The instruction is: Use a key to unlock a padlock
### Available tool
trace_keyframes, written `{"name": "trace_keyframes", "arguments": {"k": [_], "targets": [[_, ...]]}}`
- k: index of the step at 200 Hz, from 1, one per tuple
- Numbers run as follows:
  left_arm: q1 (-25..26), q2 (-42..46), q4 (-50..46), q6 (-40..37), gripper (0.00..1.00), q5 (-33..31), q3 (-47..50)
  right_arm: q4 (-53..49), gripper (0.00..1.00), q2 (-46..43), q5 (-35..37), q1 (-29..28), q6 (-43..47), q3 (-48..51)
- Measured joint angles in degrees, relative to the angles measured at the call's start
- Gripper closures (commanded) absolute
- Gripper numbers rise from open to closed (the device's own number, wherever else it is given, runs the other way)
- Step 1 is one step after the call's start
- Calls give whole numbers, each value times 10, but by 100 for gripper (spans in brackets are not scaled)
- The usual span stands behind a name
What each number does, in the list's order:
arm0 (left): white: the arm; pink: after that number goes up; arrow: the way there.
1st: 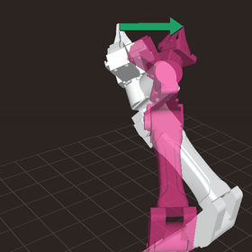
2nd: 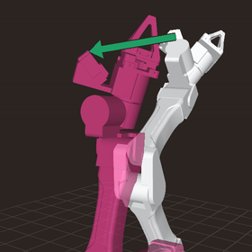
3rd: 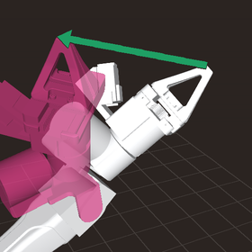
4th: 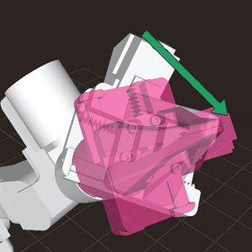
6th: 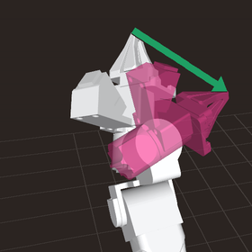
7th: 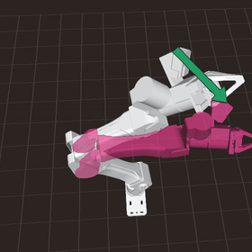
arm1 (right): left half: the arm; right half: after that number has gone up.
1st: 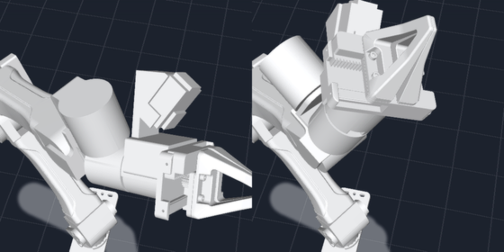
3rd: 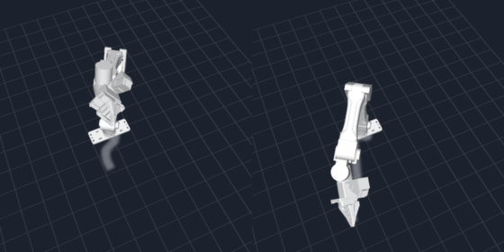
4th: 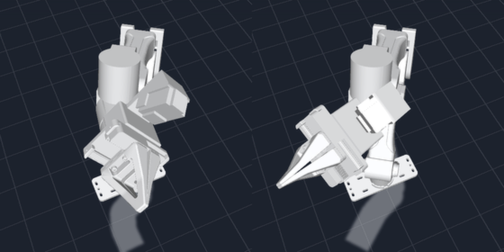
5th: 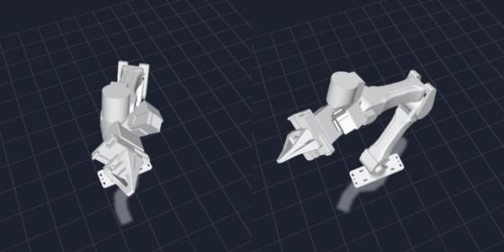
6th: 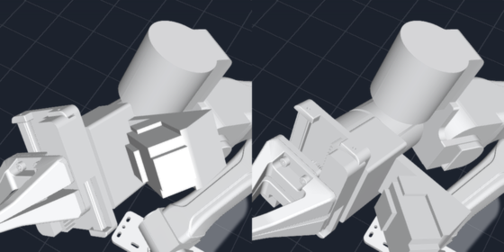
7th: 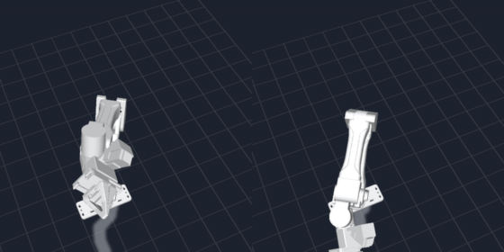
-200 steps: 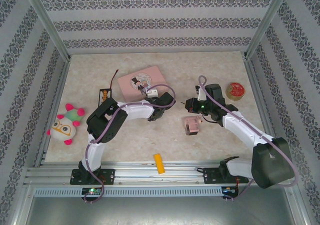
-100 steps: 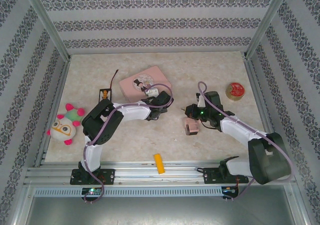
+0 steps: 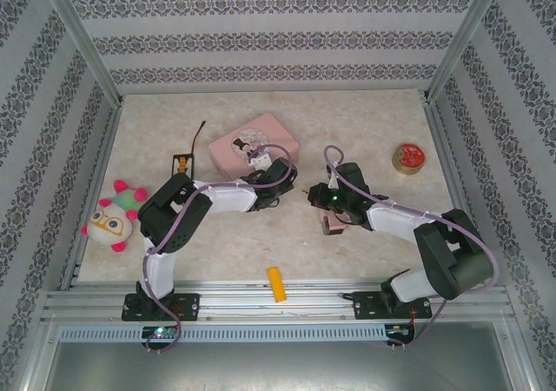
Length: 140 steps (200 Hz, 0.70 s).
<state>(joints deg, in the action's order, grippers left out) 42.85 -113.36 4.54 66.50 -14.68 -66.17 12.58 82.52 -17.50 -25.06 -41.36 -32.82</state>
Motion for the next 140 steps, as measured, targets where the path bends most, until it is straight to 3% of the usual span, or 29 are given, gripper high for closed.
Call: {"name": "trace_keyframes", "arguments": {"k": [77,140], "targets": [[-14,4,67,67,87,16,20,68,100,31,87,-40,-34,-4],[-18,4,76,87,87,20,21,147,100,79,94,-51,-66,-4]]}}
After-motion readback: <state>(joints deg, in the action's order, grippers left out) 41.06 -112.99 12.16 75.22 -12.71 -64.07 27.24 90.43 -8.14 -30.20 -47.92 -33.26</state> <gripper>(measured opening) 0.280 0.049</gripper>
